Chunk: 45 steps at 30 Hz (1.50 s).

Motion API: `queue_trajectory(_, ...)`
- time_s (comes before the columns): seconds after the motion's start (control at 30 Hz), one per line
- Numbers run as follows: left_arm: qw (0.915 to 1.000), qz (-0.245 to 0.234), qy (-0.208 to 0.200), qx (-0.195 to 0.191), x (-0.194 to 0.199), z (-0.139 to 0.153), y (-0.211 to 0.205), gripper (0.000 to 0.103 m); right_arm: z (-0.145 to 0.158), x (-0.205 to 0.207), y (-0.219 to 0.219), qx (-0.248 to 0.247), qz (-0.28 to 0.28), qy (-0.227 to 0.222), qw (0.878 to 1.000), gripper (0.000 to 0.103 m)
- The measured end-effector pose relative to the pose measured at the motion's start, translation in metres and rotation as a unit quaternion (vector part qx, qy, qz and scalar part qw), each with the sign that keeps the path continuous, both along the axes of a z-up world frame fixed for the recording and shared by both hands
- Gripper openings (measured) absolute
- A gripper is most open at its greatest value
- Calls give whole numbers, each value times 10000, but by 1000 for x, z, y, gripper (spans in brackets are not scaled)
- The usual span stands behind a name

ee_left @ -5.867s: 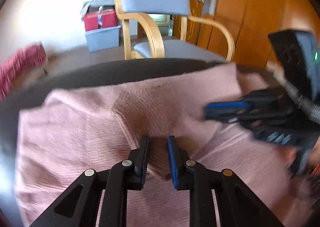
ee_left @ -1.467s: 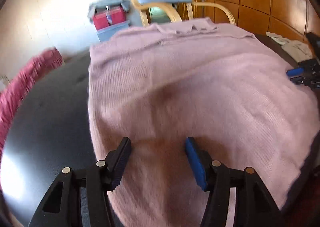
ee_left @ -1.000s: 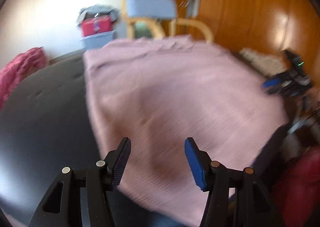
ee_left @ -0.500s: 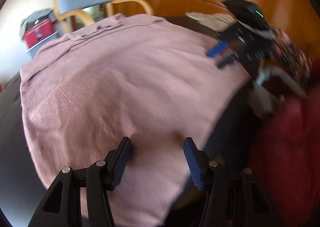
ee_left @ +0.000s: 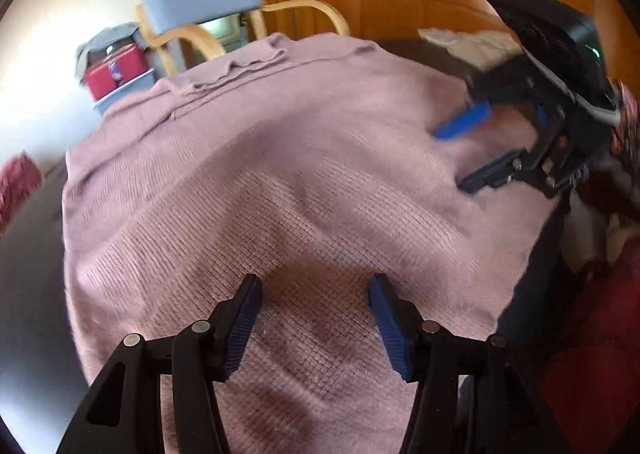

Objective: Fold clothes

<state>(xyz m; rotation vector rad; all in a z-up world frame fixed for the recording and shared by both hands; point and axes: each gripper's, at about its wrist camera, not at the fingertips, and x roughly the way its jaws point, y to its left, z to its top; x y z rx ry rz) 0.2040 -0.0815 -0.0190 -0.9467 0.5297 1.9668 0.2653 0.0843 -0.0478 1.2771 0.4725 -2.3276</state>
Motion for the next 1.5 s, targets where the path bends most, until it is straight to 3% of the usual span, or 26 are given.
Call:
queue_trajectory(0.03,9999,65,-138,75,-2,-1,-2,53,0,-1,2,-183,10,-60,9998,26)
queue_trajectory(0.07,9996,103,-204,157,-4,-1,-5,43,2,-1,4,-280,10,-116,9995,16)
queue_trajectory(0.1,9994,92,-261,215,-4,0,-7,9,3,-2,6,-359,-8,-156,9992,10)
queue_trajectory(0.13,9991,82,-319,273,-4,0,-9,6,3,-3,9,-460,-32,-207,9987,8)
queue_trajectory(0.37,9978,-430,-205,451,28,18,-28,4,17,11,35,-1490,-111,-828,9853,6)
queue_trajectory(0.5,9954,-469,-388,744,37,31,-50,0,19,23,38,-1651,71,-1096,9801,6)
queue_trajectory(0.6,9941,-653,-629,594,41,21,-52,0,16,28,40,-1718,202,-1291,9764,6)
queue_trajectory(0.7,9942,-557,-746,533,35,9,-53,0,12,28,42,-1637,158,-1198,9791,10)
queue_trajectory(0.77,9942,-254,-668,808,30,13,-68,2,15,28,49,-1919,130,-1178,9742,10)
queue_trajectory(0.83,9923,247,-463,1119,18,23,-85,5,27,27,62,-2084,-36,-854,9743,12)
queue_trajectory(0.93,9892,938,-112,1123,-1,28,-97,14,44,19,85,-1729,-646,-149,9827,12)
queue_trajectory(1.0,9904,1124,-182,777,-15,17,-93,14,44,9,99,-1099,-1122,314,9871,12)
queue_trajectory(1.1,9916,1222,-210,361,-18,-2,-93,15,30,-2,115,-579,-1343,328,9887,12)
queue_trajectory(1.2,9907,1301,-82,390,-12,-2,-106,18,7,-3,132,-195,-1441,208,9892,12)
queue_trajectory(1.5,9878,1450,-138,548,-4,8,-132,17,8,19,153,-510,-1652,355,9843,12)
